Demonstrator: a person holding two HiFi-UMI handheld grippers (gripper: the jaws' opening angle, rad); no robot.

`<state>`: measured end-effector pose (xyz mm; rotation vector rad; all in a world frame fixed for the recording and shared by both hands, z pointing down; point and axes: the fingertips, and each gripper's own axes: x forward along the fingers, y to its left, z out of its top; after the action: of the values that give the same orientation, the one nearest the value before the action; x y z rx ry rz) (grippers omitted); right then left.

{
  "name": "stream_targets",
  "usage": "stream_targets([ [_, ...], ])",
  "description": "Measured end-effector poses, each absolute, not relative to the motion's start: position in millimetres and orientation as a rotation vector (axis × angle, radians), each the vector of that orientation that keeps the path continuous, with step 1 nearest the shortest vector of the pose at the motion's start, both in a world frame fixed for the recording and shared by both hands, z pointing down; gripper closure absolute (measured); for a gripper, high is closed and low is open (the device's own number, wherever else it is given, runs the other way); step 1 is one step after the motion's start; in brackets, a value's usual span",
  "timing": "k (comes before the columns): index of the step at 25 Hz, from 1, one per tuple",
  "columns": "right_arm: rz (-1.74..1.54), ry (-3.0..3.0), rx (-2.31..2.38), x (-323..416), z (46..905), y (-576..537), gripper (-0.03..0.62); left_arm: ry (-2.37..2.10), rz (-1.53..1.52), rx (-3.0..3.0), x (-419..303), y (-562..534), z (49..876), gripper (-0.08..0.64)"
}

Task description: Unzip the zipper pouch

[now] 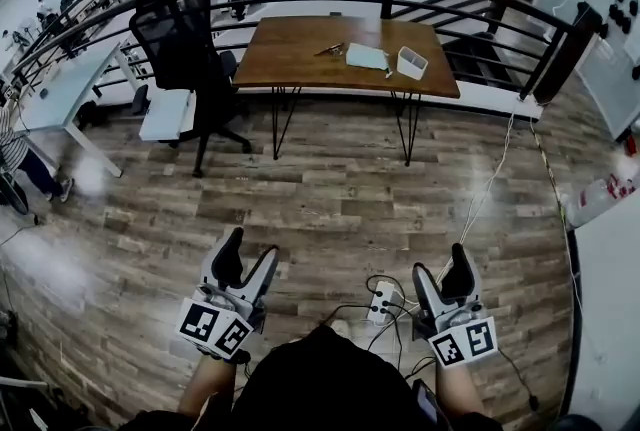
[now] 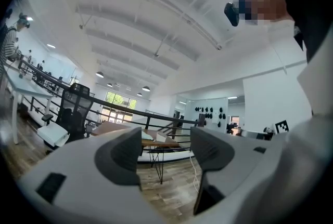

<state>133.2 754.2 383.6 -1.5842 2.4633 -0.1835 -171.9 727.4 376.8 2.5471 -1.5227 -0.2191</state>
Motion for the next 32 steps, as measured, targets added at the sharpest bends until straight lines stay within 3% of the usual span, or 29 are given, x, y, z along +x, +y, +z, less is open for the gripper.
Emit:
stream_targets([
  [18, -0.23, 2.494, -1.517, 176, 388, 729, 0.299, -1.616, -0.198, 2.474, -145, 711, 378, 0.276],
  [32, -0.162, 2.447, -1.652, 162, 377, 616, 0.337, -1.519, -0.25, 2.551, -165, 570, 387, 0.278],
])
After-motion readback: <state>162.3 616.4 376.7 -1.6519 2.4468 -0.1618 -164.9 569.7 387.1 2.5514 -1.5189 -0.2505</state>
